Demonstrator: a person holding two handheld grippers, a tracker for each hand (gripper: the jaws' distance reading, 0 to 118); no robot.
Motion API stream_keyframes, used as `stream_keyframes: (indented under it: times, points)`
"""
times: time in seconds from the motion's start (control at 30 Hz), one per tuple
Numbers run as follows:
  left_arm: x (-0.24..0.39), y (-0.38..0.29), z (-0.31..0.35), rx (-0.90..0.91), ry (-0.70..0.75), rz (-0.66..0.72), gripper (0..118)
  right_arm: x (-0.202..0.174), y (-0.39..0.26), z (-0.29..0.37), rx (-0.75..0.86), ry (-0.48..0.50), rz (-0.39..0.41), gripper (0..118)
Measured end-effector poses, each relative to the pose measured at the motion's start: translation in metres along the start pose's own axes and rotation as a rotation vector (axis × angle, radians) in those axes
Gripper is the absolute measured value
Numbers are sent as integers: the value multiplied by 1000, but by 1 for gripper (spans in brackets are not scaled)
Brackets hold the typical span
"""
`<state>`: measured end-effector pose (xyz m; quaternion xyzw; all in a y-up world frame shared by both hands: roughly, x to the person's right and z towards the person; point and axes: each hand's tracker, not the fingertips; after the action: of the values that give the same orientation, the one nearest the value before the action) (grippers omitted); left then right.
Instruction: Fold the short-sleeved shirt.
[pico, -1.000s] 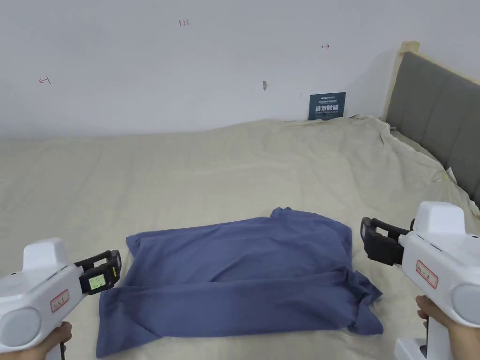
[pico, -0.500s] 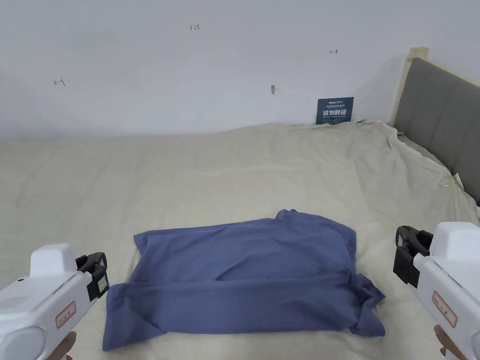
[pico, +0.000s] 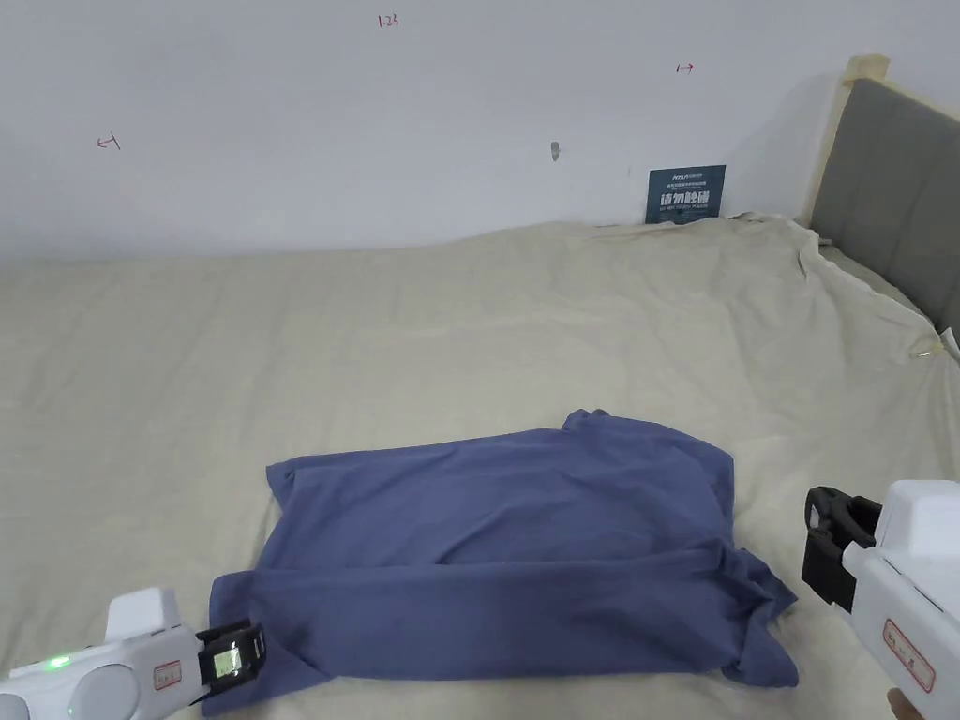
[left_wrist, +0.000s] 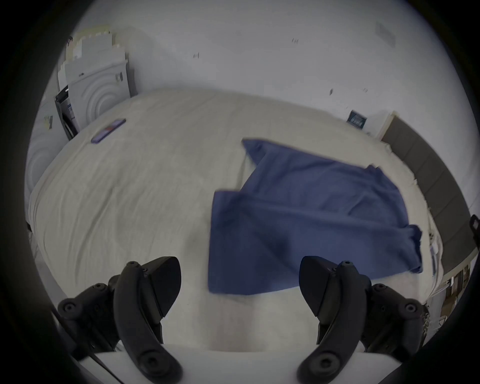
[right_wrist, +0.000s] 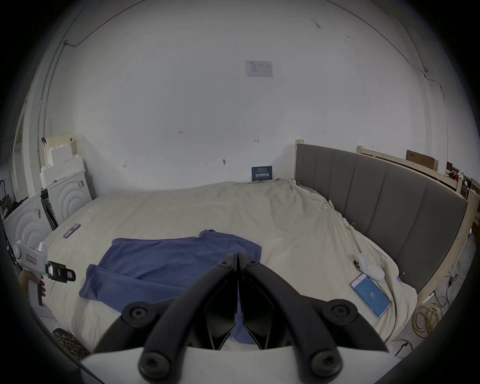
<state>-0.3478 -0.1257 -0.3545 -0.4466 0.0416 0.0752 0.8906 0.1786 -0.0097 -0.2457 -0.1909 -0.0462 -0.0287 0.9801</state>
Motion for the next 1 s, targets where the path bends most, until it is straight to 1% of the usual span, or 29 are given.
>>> stream_keyframes:
  times: [0.13,0.2,0.23,0.27,0.3,0.37,0.4,0.43,0.47,0.5,0.53,0.57,0.6,0.63,0.67,0.7,0.73,0.77,0.8,0.87,1.0]
  points:
    - [-4,-9,-28,-69,59,-10,98,2,-5,-11,-38,-13,-1,0]
    - [-7,-12,-39,-86,80,4,94,5,-9,-15,-50,-14,-4,0]
    - [-6,-13,-44,-90,84,-1,87,6,-10,-17,-58,-15,-6,0]
    - [-4,-13,-45,-94,85,-7,74,7,-11,-19,-65,-15,-7,0]
    - [-1,-14,-45,-99,81,-17,64,7,-12,-20,-72,-17,-6,0]
    - [4,-15,-52,-133,71,-48,50,9,-15,-24,-89,-21,-5,0]
    - [8,-16,-51,-127,94,-69,47,10,-17,-26,-97,-22,-6,0]
    - [11,-16,-48,-116,86,-96,37,11,-18,-28,-107,-26,-11,0]
    - [14,-15,-48,-116,64,-110,16,12,-21,-30,-117,-31,-16,0]
    - [16,-15,-47,-116,48,-122,10,14,-23,-34,-130,-38,-21,0]
    - [19,-14,-47,-122,35,-139,8,16,-26,-38,-156,-47,-28,0]
    - [20,-14,-48,-127,52,-175,7,18,-30,-44,-184,-58,-37,1]
    - [22,-14,-47,-122,51,-208,6,20,-35,-49,-212,-61,-46,5]
    - [24,-13,-44,-104,45,-235,6,22,-41,-56,-247,-63,-49,16]
    - [24,-12,-39,-100,41,-237,6,23,-48,-62,-269,-57,-57,40]
    - [24,-11,-35,-90,41,-238,6,24,-54,-68,-307,-58,-43,59]
    - [23,-9,-29,-67,29,-233,6,24,-63,-76,-339,-51,-43,72]
    - [22,-6,-24,-60,18,-227,6,24,-72,-82,-351,-51,-38,82]
    - [21,-4,-20,-51,12,-223,6,23,-79,-87,-372,-52,-34,85]
    - [18,1,-6,-28,-2,-223,6,19,-95,-99,-444,-47,-27,85]
    - [11,8,1,-7,-21,-215,6,11,-120,-118,-525,-32,-48,85]
